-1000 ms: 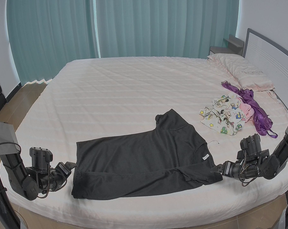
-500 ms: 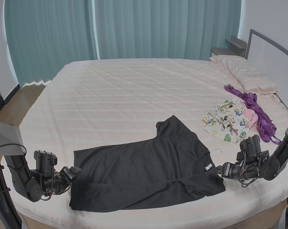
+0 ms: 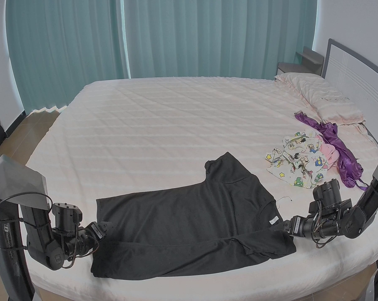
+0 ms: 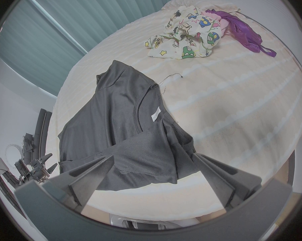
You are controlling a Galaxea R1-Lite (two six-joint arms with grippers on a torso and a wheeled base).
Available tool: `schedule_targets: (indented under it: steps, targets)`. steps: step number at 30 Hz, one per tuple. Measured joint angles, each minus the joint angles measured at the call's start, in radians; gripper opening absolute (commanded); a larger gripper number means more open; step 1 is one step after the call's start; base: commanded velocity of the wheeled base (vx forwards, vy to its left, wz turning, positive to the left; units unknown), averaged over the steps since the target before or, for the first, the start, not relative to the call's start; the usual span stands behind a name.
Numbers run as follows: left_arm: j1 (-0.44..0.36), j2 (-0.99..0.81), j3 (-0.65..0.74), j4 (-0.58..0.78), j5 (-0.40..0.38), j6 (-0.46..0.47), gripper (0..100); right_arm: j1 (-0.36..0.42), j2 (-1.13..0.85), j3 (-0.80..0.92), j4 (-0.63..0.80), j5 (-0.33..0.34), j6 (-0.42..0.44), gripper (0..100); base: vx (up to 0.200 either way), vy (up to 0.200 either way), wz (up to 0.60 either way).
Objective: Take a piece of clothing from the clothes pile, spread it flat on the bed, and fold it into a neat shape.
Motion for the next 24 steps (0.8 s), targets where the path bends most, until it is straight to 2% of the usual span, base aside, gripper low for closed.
schedule_targets:
  steps: [10, 11, 24]
  targets:
    - [0.012, 0.079, 0.006, -0.066, -0.001, 0.039, 100, 0.003, 0.009, 0.009, -0.001, -0.002, -0.021, 100, 0.0, 0.0, 0.0]
    - [0.012, 0.083, 0.008, -0.07, -0.001, 0.04, 0, 0.003, 0.01, 0.009, -0.001, -0.002, -0.021, 100, 0.0, 0.0, 0.0]
    - [0.014, 0.119, 0.043, -0.074, 0.015, 0.081, 0, -0.001, 0.013, 0.009, -0.027, 0.01, -0.022, 100, 0.0, 0.0, 0.0]
